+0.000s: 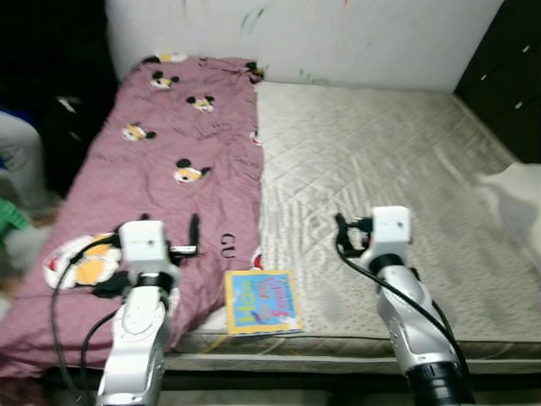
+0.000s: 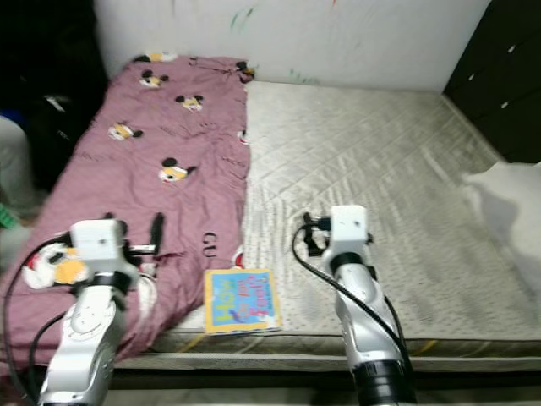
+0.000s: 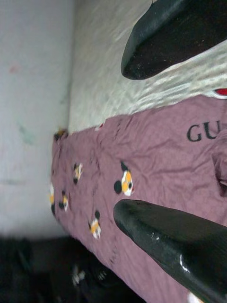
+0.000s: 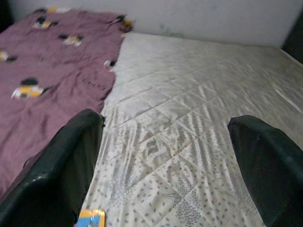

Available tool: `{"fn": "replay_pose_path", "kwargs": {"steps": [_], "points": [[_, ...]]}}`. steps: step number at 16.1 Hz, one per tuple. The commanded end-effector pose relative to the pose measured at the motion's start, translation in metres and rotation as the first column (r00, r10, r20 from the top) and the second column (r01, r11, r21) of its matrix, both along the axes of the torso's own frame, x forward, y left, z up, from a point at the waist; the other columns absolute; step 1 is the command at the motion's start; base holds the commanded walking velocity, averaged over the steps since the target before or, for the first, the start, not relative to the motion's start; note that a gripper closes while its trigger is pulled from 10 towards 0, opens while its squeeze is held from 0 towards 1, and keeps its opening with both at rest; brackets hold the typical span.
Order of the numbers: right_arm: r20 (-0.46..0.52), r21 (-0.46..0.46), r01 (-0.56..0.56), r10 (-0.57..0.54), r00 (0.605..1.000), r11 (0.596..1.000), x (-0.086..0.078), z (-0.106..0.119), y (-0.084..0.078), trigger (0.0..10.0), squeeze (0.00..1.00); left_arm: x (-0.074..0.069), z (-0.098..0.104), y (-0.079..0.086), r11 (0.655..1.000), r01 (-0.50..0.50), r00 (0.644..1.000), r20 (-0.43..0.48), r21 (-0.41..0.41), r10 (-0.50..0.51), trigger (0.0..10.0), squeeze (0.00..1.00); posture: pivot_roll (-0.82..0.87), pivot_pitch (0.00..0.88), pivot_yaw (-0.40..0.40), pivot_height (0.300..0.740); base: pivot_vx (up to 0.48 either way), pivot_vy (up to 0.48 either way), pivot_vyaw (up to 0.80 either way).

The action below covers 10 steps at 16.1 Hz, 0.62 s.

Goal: Clean up the room

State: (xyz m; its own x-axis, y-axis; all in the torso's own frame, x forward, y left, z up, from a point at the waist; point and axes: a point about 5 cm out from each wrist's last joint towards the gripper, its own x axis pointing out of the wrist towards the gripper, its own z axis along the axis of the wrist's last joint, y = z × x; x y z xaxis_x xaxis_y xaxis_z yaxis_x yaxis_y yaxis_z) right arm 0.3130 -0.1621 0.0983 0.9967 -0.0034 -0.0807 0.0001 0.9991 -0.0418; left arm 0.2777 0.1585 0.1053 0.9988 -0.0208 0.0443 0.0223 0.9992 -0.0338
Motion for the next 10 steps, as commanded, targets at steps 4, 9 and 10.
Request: {"fn": "replay_pose_path", "kwargs": {"steps": [4, 9, 10], "points": [[0.039, 0.033, 0.096, -0.097, 0.995, 0.995, -0.0050, 0.0009, -0.0097, 10.0, 0.00, 0.0060, -0.0037, -0.0006, 0.999, 0.034, 0.999, -0.021, 0.028, -0.034, 10.0, 0.00, -0.08, 0.000, 0.060, 0.740, 0.000, 0.000, 0.00], [0.027, 0.021, 0.064, -0.065, 0.998, 0.998, -0.0083, 0.0017, -0.0092, 10.0, 0.00, 0.0048, -0.0039, 0.0044, 1.000, 0.005, 1.000, -0.022, -0.012, -0.005, 10.0, 0.00, -0.06, 0.000, 0.020, 0.740, 0.000, 0.000, -0.32], [0.011, 0.019, 0.068, -0.068, 0.998, 0.998, -0.0097, -0.0026, -0.0108, 10.0, 0.00, 0.0014, -0.0045, 0.0049, 1.000, 0.004, 1.000, -0.019, -0.001, -0.004, 10.0, 0.00, -0.04, 0.000, 0.014, 0.740, 0.000, 0.000, -0.80]]}}
